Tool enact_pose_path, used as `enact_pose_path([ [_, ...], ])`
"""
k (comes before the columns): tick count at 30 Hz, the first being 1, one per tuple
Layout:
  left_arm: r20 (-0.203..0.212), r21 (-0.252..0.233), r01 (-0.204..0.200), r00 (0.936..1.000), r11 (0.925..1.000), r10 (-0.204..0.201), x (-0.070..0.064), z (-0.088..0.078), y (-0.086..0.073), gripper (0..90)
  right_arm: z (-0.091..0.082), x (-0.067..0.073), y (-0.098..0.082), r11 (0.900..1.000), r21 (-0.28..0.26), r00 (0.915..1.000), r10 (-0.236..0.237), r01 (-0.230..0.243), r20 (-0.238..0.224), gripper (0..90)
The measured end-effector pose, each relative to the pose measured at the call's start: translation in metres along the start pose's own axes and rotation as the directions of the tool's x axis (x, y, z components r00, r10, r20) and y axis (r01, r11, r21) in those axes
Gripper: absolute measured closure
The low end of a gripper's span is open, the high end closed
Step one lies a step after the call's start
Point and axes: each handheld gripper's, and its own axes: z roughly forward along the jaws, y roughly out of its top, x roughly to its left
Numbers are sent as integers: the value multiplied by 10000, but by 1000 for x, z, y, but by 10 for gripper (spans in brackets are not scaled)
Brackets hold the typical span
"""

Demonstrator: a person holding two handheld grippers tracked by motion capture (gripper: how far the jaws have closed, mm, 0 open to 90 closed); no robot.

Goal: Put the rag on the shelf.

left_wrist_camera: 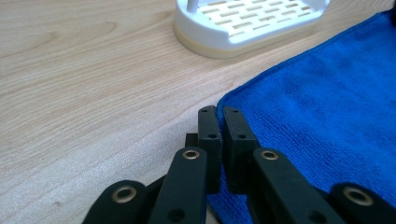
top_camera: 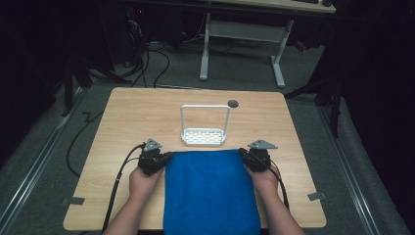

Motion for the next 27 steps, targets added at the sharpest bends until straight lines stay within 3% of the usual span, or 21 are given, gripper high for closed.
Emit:
enact_pose_path([
  [2, 81, -429, -147, 9999, 9990, 151, 0, -6, -1, 873, -10, 3, 0, 9986, -515, 9999, -121, 122, 14, 877],
  [4, 43, -723, -55, 10000, 9974, 58, 1, -11, 0, 873, -22, 6, -4, 9937, -1117, 10000, -33, 29, -39, 877],
  [7, 20, -961, -68, 10000, 9954, 70, -1, -17, 2, 874, -29, 8, -6, 9923, -1230, 9998, -144, 126, -142, 877],
  [8, -38, -1235, -113, 9999, 9923, 109, -5, -22, 5, 874, -31, 8, -5, 9904, -1371, 9997, -178, 155, -159, 877],
  [18, -79, -1954, -126, 9999, 9806, 112, -16, -40, 7, 872, -43, 6, -1, 9806, -1955, 9993, 65, -137, -371, 877],
  [22, -90, -2388, -118, 9999, 9710, 99, -20, -49, 10, 873, -51, 8, 4, 9731, -2301, 9991, 40, -136, -419, 877],
  [23, -82, -2622, -99, 9999, 9650, 81, -22, -54, 12, 873, -54, 9, 5, 9696, -2441, 9990, 39, -145, -436, 876],
  [27, -170, -2882, -261, 9996, 9572, 222, -26, -61, 15, 873, -59, 11, 9, 9644, -2644, 9989, -63, -62, -465, 876],
])
